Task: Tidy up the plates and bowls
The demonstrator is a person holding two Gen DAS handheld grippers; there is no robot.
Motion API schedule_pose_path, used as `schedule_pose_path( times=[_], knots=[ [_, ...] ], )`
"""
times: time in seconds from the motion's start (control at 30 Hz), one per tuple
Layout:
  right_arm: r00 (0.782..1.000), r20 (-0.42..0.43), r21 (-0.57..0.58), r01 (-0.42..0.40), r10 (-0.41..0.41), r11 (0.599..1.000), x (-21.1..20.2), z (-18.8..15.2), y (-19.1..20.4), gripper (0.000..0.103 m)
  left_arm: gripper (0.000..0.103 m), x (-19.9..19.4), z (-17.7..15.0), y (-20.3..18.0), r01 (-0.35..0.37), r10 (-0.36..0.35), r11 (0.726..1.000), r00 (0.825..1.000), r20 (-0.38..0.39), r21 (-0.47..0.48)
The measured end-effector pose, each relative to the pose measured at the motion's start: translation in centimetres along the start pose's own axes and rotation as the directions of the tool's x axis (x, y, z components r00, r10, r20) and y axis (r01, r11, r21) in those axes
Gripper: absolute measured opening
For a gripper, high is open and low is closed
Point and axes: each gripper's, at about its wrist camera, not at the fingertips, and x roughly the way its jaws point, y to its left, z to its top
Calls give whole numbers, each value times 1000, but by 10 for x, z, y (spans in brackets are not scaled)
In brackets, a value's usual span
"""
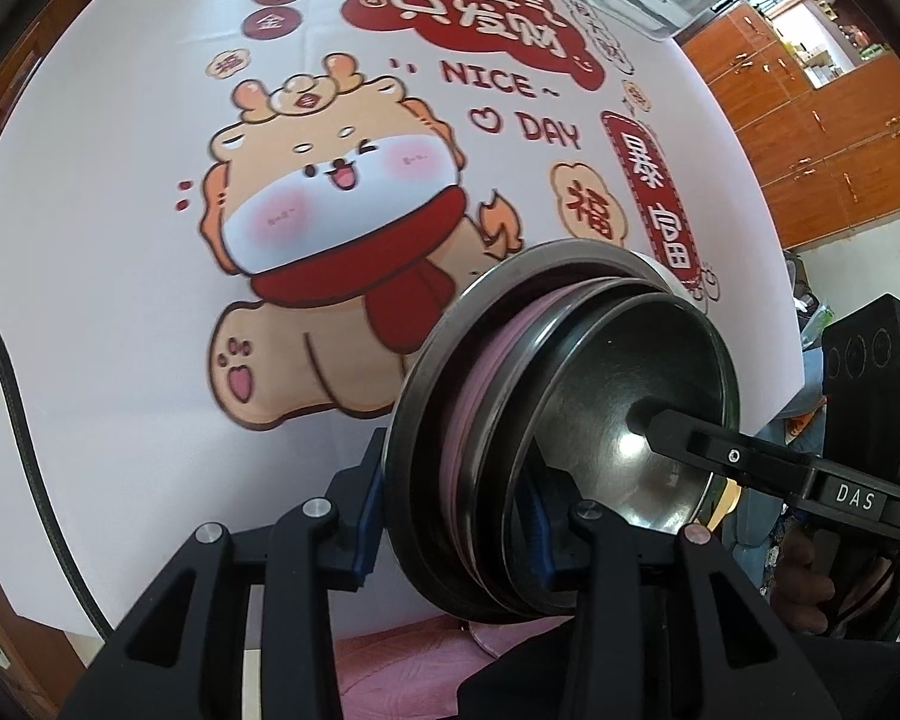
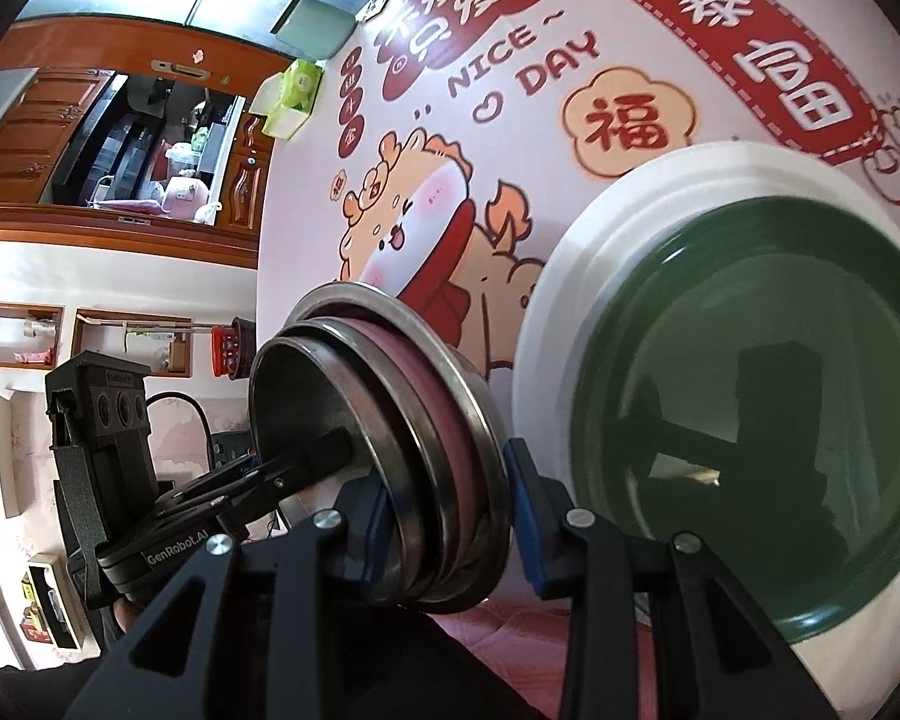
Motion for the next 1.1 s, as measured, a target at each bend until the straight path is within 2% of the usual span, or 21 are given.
schedule_pose_path(
  times=[0.7, 1.1],
  knots=[
    [997, 63, 88, 28, -34, 996, -73, 2, -72, 35, 38, 39, 6, -102, 6, -2, 995, 999, -44, 95],
    [996, 54, 149, 65, -74, 987, -101, 3, -116, 35, 38, 72, 11, -150, 19, -4, 991, 994, -113, 132]
  ],
)
